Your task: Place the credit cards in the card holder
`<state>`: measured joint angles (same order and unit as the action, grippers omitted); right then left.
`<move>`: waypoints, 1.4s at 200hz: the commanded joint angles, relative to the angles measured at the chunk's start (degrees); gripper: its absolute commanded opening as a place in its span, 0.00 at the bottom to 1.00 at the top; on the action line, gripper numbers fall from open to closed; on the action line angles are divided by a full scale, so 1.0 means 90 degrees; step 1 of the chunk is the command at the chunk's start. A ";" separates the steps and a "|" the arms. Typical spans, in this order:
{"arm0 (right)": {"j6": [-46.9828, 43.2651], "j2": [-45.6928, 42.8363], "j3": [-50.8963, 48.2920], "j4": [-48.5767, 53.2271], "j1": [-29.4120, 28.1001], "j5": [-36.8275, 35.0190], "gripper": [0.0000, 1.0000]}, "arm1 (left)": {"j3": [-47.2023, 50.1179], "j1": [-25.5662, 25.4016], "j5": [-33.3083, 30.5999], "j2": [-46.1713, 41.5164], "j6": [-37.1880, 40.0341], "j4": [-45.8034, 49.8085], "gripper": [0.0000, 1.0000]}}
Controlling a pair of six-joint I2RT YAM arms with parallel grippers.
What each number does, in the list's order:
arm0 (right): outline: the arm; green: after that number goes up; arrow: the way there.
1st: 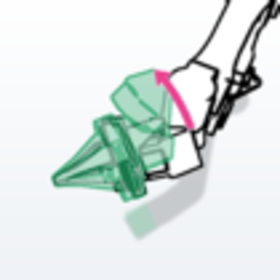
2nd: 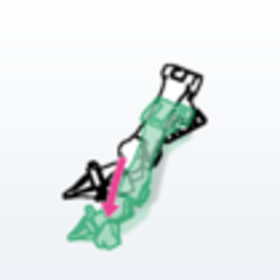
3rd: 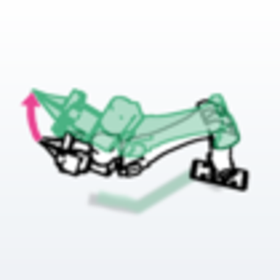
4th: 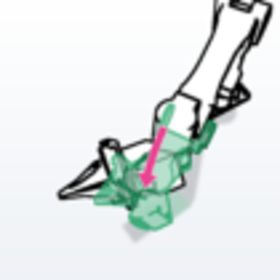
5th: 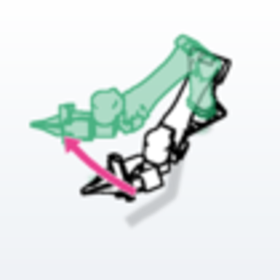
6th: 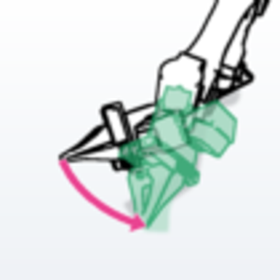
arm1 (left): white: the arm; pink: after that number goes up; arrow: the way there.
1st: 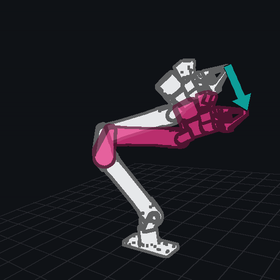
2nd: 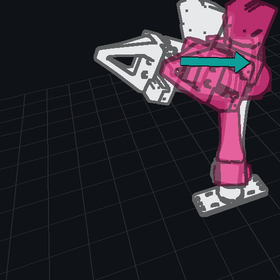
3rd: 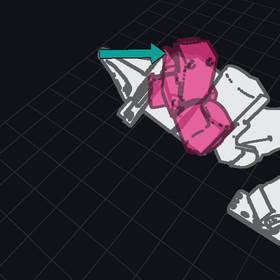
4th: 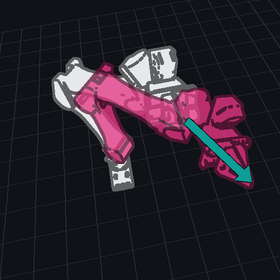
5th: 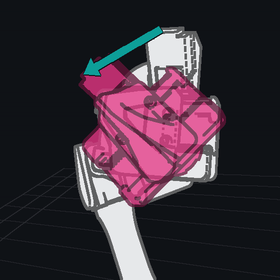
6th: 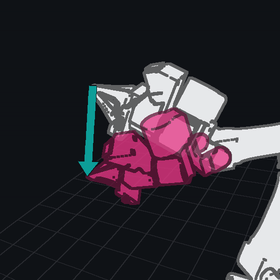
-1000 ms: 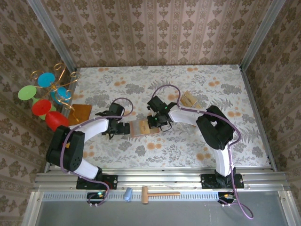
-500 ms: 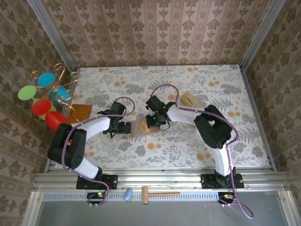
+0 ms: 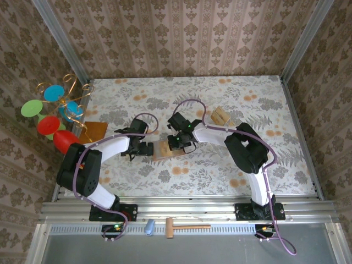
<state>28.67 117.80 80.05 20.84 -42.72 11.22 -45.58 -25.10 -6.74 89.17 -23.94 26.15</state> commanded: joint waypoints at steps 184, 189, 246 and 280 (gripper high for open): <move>0.0514 -0.0289 0.0059 -0.0538 0.0042 0.0611 0.00 | -0.0118 -0.0269 0.0100 0.0243 0.0082 -0.0356 1.00; 0.0504 -0.0327 0.0020 -0.0543 0.0047 0.0594 0.00 | -0.0136 -0.0260 0.0105 0.0244 0.0110 -0.0355 1.00; 0.0410 -0.0238 -0.0186 -0.0529 0.0130 0.0433 0.00 | -0.0209 -0.0155 0.0071 -0.0051 0.0225 -0.0216 1.00; 0.0360 -0.0106 -0.0194 -0.0515 0.0127 0.0395 0.00 | -0.0057 0.0111 0.0031 -0.0216 0.0207 -0.0142 1.00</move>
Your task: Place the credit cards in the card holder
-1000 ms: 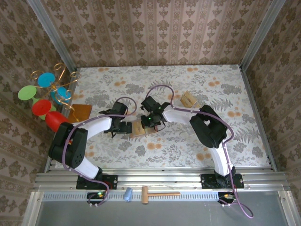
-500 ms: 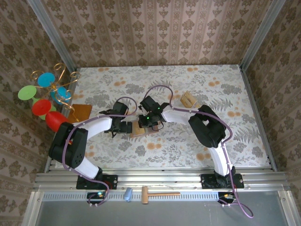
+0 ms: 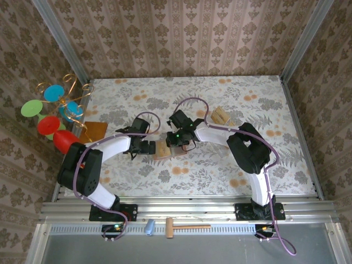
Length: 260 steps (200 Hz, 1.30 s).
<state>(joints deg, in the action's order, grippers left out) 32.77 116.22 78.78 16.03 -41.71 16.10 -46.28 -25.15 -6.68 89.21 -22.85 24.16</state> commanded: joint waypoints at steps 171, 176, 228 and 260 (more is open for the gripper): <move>-0.0141 0.0464 0.0129 0.0126 -0.0130 -0.0120 0.00 | 0.0117 -0.0067 0.0156 0.0398 -0.0065 -0.0283 1.00; -0.0124 0.0474 0.0136 0.0126 -0.0135 -0.0110 0.00 | 0.0114 -0.0071 0.0156 0.0409 -0.0068 -0.0299 1.00; -0.0014 0.0494 0.0219 0.0039 -0.0208 -0.0011 0.00 | 0.0130 -0.0258 0.0177 0.0506 -0.0102 -0.0361 1.00; 0.0080 0.0463 0.0259 -0.0042 -0.0228 0.0119 0.00 | 0.0133 -0.0278 0.0183 0.0499 -0.0109 -0.0385 1.00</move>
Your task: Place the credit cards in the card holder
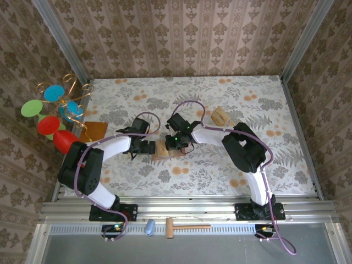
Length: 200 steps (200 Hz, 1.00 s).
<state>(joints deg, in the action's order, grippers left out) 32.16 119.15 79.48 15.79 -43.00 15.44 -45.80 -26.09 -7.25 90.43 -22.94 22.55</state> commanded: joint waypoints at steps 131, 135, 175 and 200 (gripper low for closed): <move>0.0103 -0.0561 -0.0034 0.0030 0.0072 0.0081 0.00 | 0.0092 0.0413 -0.0234 -0.0315 -0.0121 0.0371 1.00; 0.0099 -0.0554 -0.0036 0.0038 0.0072 0.0072 0.00 | 0.0087 0.0418 -0.0230 -0.0310 -0.0121 0.0371 1.00; 0.0089 -0.0423 -0.0091 0.0038 0.0071 0.0014 0.00 | 0.0089 0.0418 -0.0146 -0.0281 -0.0102 0.0331 1.00; 0.0079 -0.0328 -0.0140 0.0030 0.0078 -0.0034 0.00 | 0.0113 0.0419 -0.0036 -0.0257 -0.0087 0.0266 1.00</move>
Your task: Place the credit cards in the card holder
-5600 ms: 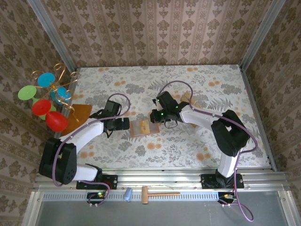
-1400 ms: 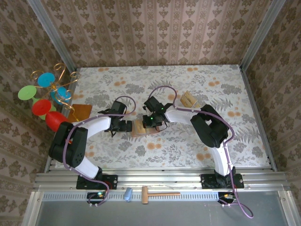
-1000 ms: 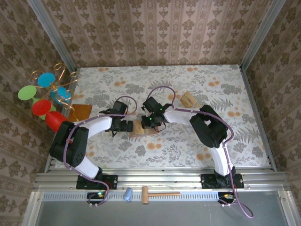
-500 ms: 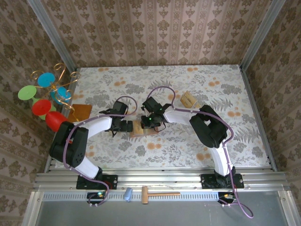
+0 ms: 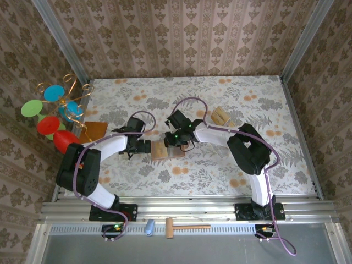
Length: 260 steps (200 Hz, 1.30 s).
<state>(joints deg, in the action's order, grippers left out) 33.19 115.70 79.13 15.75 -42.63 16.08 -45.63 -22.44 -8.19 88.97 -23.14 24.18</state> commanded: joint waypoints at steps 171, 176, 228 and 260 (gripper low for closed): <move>-0.0219 0.0122 -0.0095 0.0303 0.0011 -0.0351 0.00 | 0.0249 -0.0133 0.0253 0.0117 -0.0037 -0.0226 1.00; -0.0218 0.0127 -0.0087 0.0311 0.0010 -0.0351 0.00 | 0.0253 -0.0134 0.0249 0.0115 -0.0034 -0.0225 1.00; -0.0211 0.0302 0.0113 0.0350 -0.0047 -0.0293 0.00 | 0.0280 -0.0172 0.0275 0.0182 -0.0039 -0.0268 1.00; -0.0208 0.0399 0.0242 0.0385 -0.0096 -0.0275 0.00 | 0.0293 -0.0183 0.0284 0.0205 -0.0042 -0.0290 1.00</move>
<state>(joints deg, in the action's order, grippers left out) 31.86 117.67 79.26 17.17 -42.89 14.09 -44.64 -23.16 -7.35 89.03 -23.16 22.00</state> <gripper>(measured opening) 0.066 0.999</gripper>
